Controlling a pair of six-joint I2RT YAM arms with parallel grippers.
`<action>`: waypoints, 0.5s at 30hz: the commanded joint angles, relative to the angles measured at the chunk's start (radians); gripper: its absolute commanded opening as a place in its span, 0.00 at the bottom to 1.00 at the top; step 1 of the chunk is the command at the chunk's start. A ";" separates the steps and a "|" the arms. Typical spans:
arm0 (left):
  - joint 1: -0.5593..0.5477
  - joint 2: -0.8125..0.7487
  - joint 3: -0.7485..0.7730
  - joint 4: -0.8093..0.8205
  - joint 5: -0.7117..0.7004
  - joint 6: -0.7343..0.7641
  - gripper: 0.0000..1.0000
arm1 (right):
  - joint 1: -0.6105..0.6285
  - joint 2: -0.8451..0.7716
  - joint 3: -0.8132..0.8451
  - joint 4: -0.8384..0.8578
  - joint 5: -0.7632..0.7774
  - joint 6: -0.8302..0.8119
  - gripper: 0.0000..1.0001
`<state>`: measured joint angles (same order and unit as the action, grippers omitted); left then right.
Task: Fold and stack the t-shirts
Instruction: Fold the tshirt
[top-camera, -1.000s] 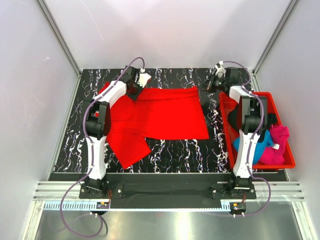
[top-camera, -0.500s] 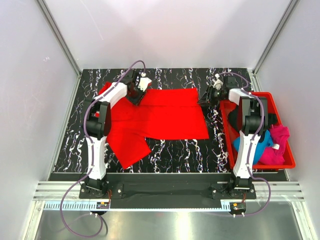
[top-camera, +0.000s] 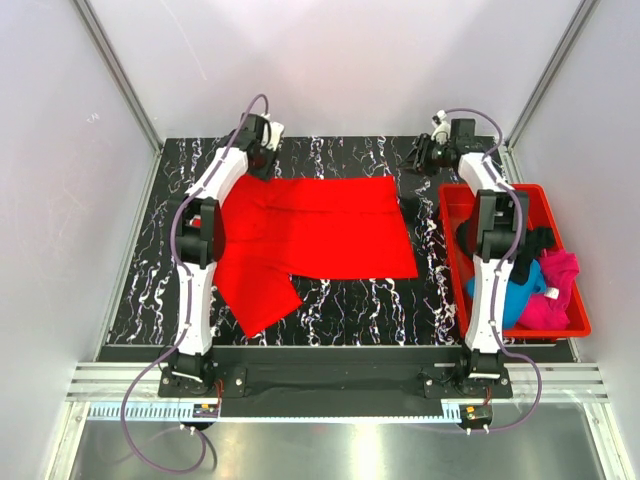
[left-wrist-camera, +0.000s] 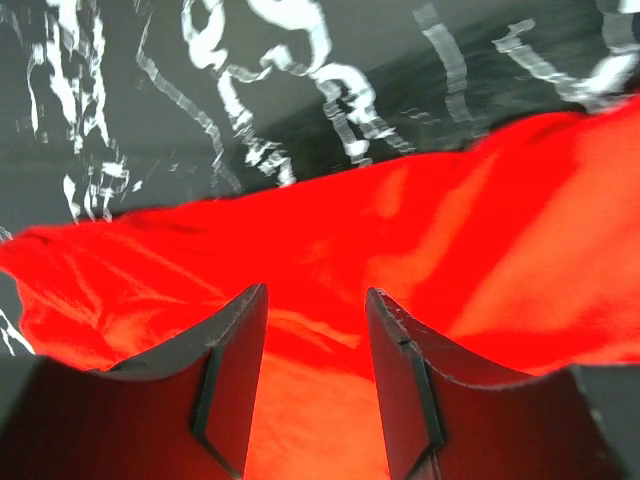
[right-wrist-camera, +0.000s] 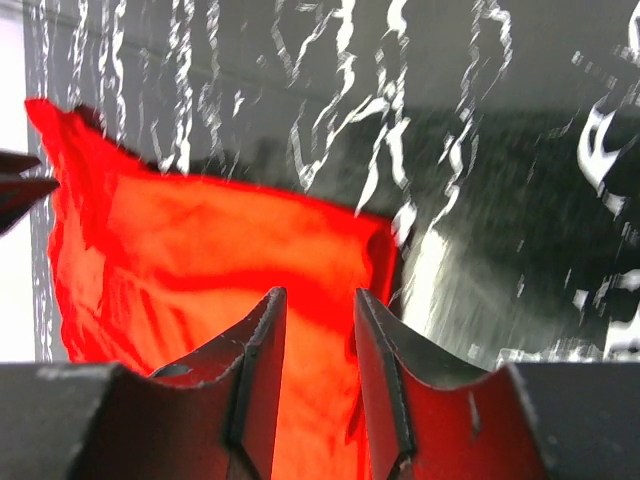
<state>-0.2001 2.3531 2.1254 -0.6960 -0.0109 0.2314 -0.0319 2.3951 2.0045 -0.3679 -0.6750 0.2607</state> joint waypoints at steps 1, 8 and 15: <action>0.025 0.048 0.027 -0.033 -0.060 -0.081 0.49 | 0.001 0.114 0.117 -0.065 -0.026 0.018 0.41; 0.067 0.098 0.059 -0.053 -0.080 -0.152 0.50 | 0.020 0.202 0.227 -0.071 -0.060 0.034 0.41; 0.071 0.113 0.059 -0.053 -0.098 -0.164 0.50 | 0.027 0.246 0.252 -0.029 -0.075 0.080 0.40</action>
<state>-0.1307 2.4535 2.1410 -0.7437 -0.0734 0.0895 -0.0151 2.6251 2.2139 -0.4278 -0.7273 0.3122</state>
